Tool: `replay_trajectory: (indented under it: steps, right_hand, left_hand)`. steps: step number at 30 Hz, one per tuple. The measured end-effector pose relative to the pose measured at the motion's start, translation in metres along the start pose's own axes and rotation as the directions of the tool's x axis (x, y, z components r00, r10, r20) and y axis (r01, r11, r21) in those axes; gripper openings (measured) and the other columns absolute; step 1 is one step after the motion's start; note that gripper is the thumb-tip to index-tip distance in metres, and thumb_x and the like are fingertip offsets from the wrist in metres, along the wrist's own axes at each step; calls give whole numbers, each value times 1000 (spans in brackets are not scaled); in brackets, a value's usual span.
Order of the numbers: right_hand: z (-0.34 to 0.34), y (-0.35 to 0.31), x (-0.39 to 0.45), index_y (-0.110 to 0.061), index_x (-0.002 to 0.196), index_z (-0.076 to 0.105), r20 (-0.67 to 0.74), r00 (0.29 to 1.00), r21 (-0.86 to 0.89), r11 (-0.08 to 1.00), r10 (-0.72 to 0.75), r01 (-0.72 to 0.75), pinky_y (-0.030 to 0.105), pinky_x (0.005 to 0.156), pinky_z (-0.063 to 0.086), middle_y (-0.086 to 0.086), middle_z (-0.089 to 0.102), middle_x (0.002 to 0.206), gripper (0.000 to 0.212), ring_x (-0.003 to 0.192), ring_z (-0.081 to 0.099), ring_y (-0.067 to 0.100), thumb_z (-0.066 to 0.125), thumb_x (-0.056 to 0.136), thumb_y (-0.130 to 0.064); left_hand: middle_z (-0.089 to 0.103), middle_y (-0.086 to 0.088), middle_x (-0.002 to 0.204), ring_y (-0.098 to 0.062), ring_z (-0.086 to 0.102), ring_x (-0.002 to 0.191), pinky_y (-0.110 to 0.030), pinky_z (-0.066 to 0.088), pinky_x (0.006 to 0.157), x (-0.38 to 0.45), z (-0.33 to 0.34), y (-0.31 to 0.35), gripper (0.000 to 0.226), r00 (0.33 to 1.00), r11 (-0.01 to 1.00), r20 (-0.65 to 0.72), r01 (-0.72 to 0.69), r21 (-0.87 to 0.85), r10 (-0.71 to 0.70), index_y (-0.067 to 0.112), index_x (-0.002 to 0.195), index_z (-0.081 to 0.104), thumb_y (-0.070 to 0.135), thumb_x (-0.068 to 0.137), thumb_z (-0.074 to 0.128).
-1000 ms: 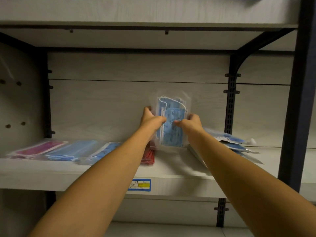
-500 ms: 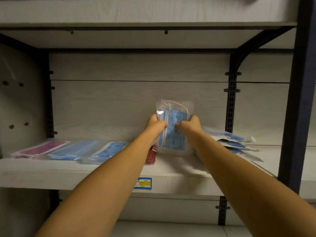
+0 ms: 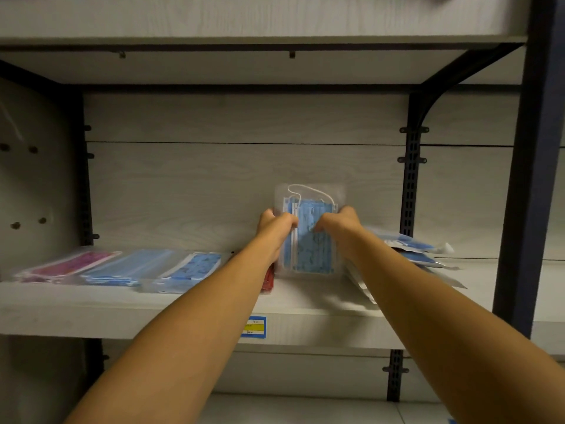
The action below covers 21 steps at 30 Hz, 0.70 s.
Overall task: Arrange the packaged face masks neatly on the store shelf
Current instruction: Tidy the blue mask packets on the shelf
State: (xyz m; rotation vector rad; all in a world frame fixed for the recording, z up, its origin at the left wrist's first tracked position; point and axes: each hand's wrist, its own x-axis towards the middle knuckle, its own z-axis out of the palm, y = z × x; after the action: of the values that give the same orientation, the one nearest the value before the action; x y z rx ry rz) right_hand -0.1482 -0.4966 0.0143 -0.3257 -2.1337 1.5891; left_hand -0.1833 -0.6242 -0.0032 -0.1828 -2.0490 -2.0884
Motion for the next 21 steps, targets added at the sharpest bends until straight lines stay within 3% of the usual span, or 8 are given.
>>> replay_trajectory:
  steps: [1,3,5,7,11,16,18,21]
  right_hand:
    - [-1,1,0,-6,104,45,3,1000,-5,1000,11,-11,51,91,56,16,57,101,30,94,60,32,66,83,1]
    - [-2,4,3,-4,105,46,-9,1000,-18,1000,20,-20,51,92,55,16,56,101,26,95,59,32,60,85,4]
    - [-1,4,2,-3,111,46,-33,999,-30,999,27,-28,52,93,55,17,57,105,26,100,61,34,58,89,2]
    - [0,3,2,-3,120,46,-59,998,-40,999,24,-26,52,93,55,18,58,112,31,104,62,35,58,91,-2]
    - [1,-3,3,-9,110,41,-80,997,-13,1000,2,-3,51,93,55,17,58,113,24,104,61,33,57,93,-5]
    - [6,-1,-1,-5,102,44,-48,999,-7,1000,3,-3,54,94,54,16,57,97,14,99,62,35,55,93,-7]
    - [9,4,-4,-3,95,47,-25,999,-27,999,23,-23,54,92,55,13,56,86,8,93,62,35,53,93,-8]
    - [12,10,-6,-4,103,49,-8,999,-80,996,47,-48,52,91,56,14,58,91,13,95,63,36,53,94,-12]
  left_hand:
    - [64,-14,101,-30,64,95,-42,56,89,0,-1,-1,21,1000,1000,-1,9,13,-9,12,96,53,6,80,64]
    - [60,-11,104,-27,59,99,-39,52,90,1,-1,-3,35,999,997,34,24,69,-26,7,113,50,6,81,63]
    - [56,-11,118,-27,55,106,-38,49,92,1,2,-4,56,997,992,70,32,124,-41,5,136,44,6,84,63]
    - [52,-11,132,-27,53,113,-40,48,96,1,4,-2,62,996,990,88,19,137,-31,7,146,36,3,88,60]
    - [50,-14,139,-31,52,123,-44,48,101,-2,7,9,62,998,991,67,-4,136,-5,8,148,34,2,91,57]
    - [55,-16,120,-30,54,100,-39,47,84,-7,6,9,43,1000,989,3,12,147,-12,5,124,44,9,84,57]
    - [55,-16,124,-30,54,100,-37,46,85,-6,6,4,49,1000,985,-6,20,170,-19,4,133,43,8,85,52]
    - [53,-19,135,-33,57,113,-36,46,86,-7,7,-1,55,1000,967,20,10,255,-15,6,143,38,6,89,46]
